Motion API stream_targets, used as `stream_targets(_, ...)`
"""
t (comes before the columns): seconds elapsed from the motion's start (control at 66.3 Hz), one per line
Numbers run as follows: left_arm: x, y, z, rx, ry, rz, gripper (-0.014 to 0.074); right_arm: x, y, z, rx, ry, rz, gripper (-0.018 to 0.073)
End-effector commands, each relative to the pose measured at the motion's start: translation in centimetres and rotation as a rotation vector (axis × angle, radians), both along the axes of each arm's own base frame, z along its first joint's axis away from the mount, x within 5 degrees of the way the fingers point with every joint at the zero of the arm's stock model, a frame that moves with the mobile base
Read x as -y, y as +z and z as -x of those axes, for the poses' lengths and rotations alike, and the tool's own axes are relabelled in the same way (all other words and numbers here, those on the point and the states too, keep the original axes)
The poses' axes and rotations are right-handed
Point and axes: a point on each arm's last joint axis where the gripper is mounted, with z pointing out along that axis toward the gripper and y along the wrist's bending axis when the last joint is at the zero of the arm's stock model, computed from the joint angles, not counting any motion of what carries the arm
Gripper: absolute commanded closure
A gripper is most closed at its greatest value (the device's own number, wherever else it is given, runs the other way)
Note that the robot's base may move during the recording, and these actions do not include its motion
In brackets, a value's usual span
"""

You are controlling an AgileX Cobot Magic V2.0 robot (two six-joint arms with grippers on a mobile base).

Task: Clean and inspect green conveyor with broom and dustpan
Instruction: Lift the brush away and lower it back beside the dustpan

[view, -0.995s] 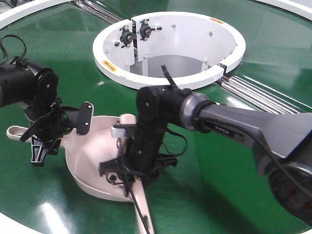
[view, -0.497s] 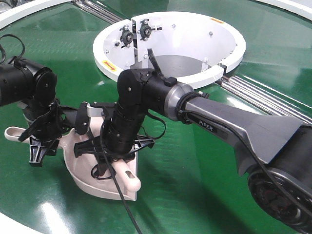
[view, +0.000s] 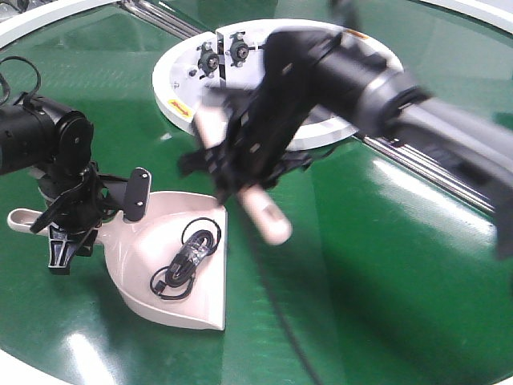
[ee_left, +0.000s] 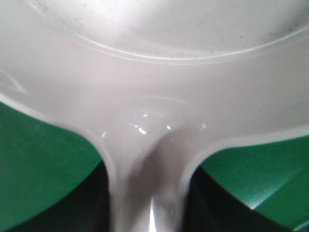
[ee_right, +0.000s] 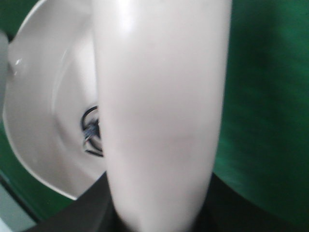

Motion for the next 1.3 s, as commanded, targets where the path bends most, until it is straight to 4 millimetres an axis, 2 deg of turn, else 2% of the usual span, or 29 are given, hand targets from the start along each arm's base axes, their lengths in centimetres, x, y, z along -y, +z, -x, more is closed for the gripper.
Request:
stream_targets(0.0, 0.2, 2.4, 0.0, 0.079, 0.013, 0.026, 0.0603, 3.3, 5.4, 1.2, 0.112, -0.025, -0.008, 0.0561)
stream_targets(0.09, 0.2, 2.4, 0.0, 0.079, 0.013, 0.026, 0.0603, 5.4, 5.9, 1.5, 0.125, -0.042, 0.013, 0.0561)
stream_targets(0.211, 0.2, 2.4, 0.0, 0.079, 0.013, 0.026, 0.0603, 8.8, 5.0, 1.8, 0.087, -0.08, 0.052, 0.0561)
stream_targets(0.512, 0.2, 2.4, 0.0, 0.079, 0.013, 0.026, 0.0603, 17.0, 0.0, 4.8, -0.017, -0.183, 0.145, 0.0561)
stream_targets(0.693, 0.2, 2.4, 0.0, 0.079, 0.013, 0.026, 0.0603, 20.4, -3.7, 6.9, -0.061, -0.273, 0.19, 0.0561)
stream_targets(0.814, 0.2, 2.4, 0.0, 0.079, 0.013, 0.026, 0.0603, 21.6, -6.3, 8.1, -0.14, -0.29, 0.229, 0.0561)
stream_targets(0.95, 0.2, 2.4, 0.0, 0.079, 0.013, 0.026, 0.0603, 21.8, -8.5, 9.1, -0.209, -0.277, 0.261, 0.0561)
stream_targets(1.281, 0.2, 2.4, 0.0, 0.079, 0.013, 0.026, 0.0603, 21.8, -10.3, 9.4, -0.259, -0.235, 0.269, 0.056)
